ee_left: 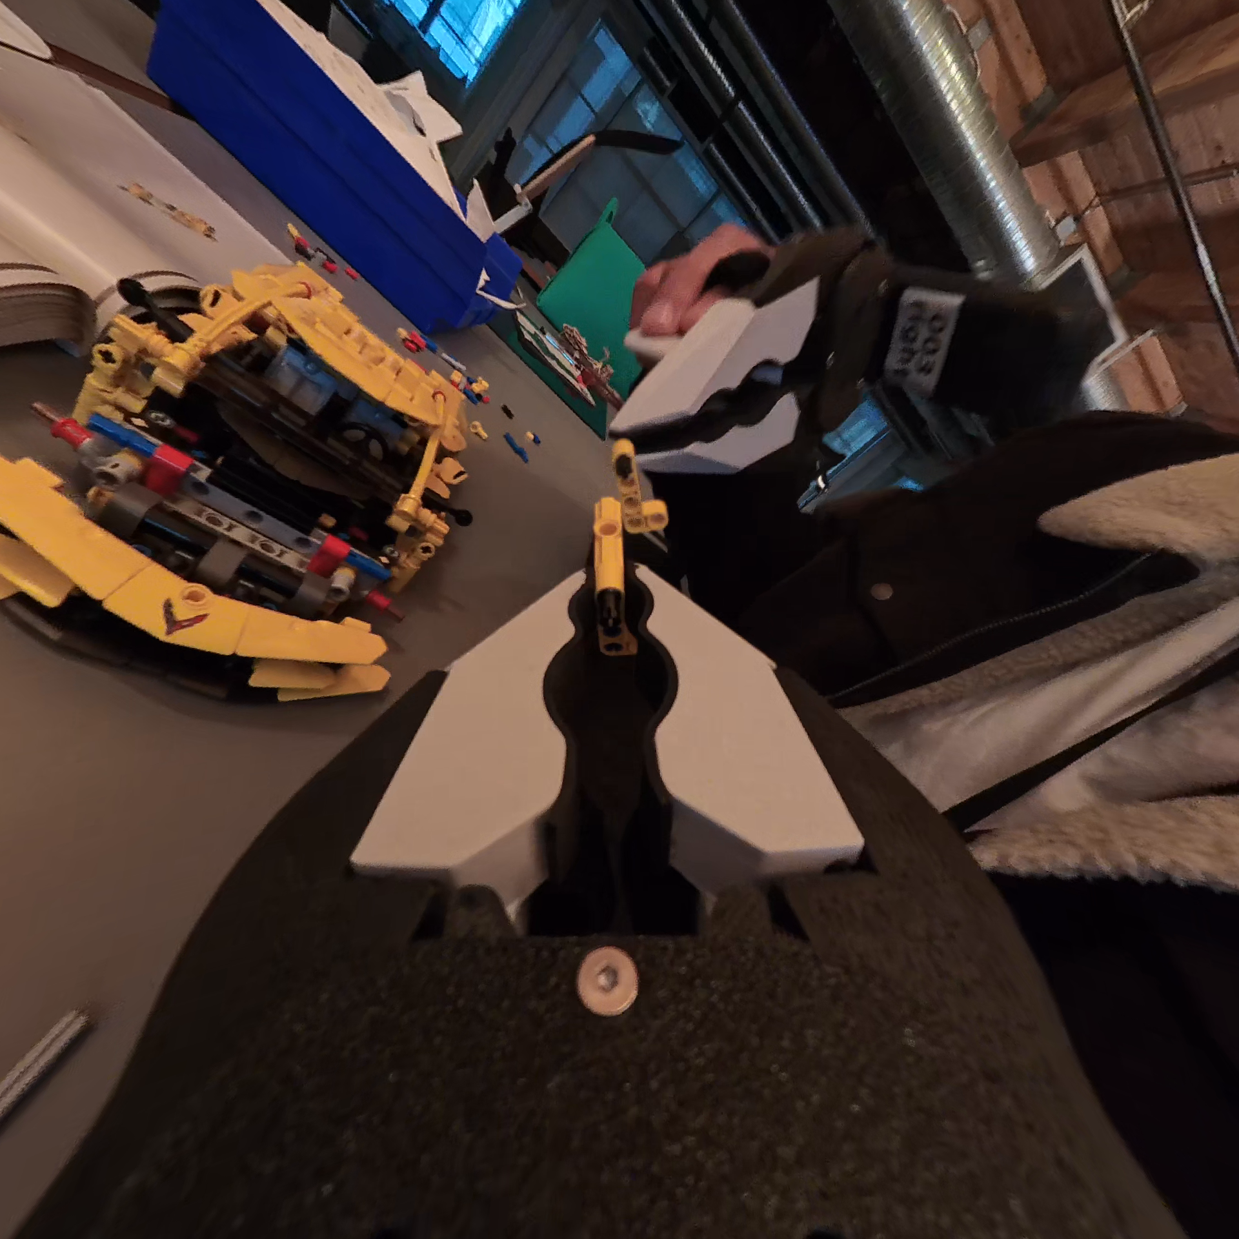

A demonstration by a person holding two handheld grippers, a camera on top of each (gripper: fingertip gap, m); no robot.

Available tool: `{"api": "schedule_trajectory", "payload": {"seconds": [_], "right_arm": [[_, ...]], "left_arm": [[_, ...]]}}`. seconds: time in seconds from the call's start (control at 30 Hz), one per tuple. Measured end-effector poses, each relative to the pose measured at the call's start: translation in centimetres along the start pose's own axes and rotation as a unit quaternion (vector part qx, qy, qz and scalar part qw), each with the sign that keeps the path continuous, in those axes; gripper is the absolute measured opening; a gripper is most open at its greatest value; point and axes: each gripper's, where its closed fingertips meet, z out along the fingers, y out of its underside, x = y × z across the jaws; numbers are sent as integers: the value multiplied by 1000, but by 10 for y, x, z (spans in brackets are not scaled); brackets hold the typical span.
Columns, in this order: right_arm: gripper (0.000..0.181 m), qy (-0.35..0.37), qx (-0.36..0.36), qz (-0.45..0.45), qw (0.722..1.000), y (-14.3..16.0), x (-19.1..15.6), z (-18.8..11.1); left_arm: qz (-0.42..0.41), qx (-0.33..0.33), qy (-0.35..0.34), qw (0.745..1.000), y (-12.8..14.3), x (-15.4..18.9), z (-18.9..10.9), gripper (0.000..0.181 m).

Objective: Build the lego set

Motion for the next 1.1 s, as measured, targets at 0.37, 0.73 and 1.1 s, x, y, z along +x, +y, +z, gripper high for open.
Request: {"api": "schedule_trajectory", "payload": {"seconds": [0.37,0.73,1.1], "right_arm": [[3,-39,-3,-58,998,-8,-4,14],[3,-24,-19,-81,996,-6,-7,19],[4,-18,21,26,999,-10,-1,21]], "left_arm": [[-4,-17,10,1000,4,2,2,7],[-15,-32,5,999,9,-1,4,7],[-8,-29,-3,1000,8,-2,6,7]]}}
